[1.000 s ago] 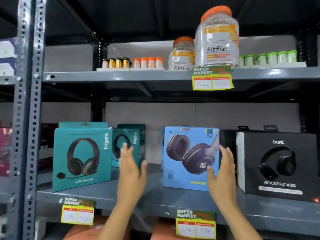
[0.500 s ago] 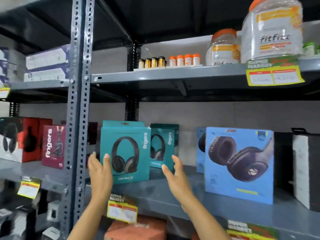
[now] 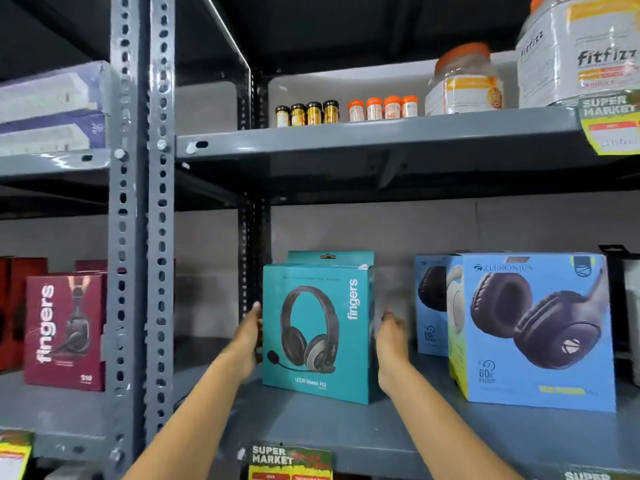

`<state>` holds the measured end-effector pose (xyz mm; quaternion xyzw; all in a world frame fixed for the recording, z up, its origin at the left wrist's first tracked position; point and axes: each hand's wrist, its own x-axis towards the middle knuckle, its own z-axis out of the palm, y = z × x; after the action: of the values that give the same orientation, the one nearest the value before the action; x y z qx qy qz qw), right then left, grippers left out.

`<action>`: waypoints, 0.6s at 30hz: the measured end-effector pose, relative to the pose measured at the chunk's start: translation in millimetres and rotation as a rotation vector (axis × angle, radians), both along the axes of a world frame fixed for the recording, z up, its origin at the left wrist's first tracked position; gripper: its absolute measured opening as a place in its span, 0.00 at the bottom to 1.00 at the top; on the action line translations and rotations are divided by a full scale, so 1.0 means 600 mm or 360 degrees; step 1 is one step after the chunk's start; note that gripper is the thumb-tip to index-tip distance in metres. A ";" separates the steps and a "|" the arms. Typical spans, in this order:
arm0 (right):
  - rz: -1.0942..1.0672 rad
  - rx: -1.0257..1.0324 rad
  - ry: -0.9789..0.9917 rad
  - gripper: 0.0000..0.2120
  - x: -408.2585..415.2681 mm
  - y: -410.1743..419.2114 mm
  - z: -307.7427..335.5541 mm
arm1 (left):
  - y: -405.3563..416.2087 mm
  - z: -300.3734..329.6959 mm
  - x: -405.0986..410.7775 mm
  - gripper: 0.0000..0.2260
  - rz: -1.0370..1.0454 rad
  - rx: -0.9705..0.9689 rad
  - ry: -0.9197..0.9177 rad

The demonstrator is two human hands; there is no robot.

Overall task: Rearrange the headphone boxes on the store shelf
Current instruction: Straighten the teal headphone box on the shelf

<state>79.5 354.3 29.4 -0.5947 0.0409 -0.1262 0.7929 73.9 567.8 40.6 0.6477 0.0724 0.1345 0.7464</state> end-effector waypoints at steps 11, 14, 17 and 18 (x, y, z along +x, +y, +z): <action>0.0339 0.0068 0.0173 0.32 0.100 0.020 -0.028 | -0.014 -0.027 0.058 0.21 -0.0377 -0.0172 -0.0108; 0.0408 0.0072 0.0107 0.30 0.125 0.020 -0.030 | -0.020 -0.024 0.078 0.22 -0.0378 -0.0165 -0.0140; 0.0450 0.0107 0.0043 0.26 0.135 0.014 -0.026 | -0.022 -0.024 0.076 0.27 -0.0363 -0.0197 -0.0124; 0.0475 0.0118 0.0008 0.24 0.134 0.013 -0.026 | -0.019 -0.025 0.074 0.27 -0.0351 -0.0232 -0.0119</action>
<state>159.8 361.9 13.7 -0.5648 -0.0413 -0.0039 0.8242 118.2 556.4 25.8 0.5904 -0.0176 0.0700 0.8039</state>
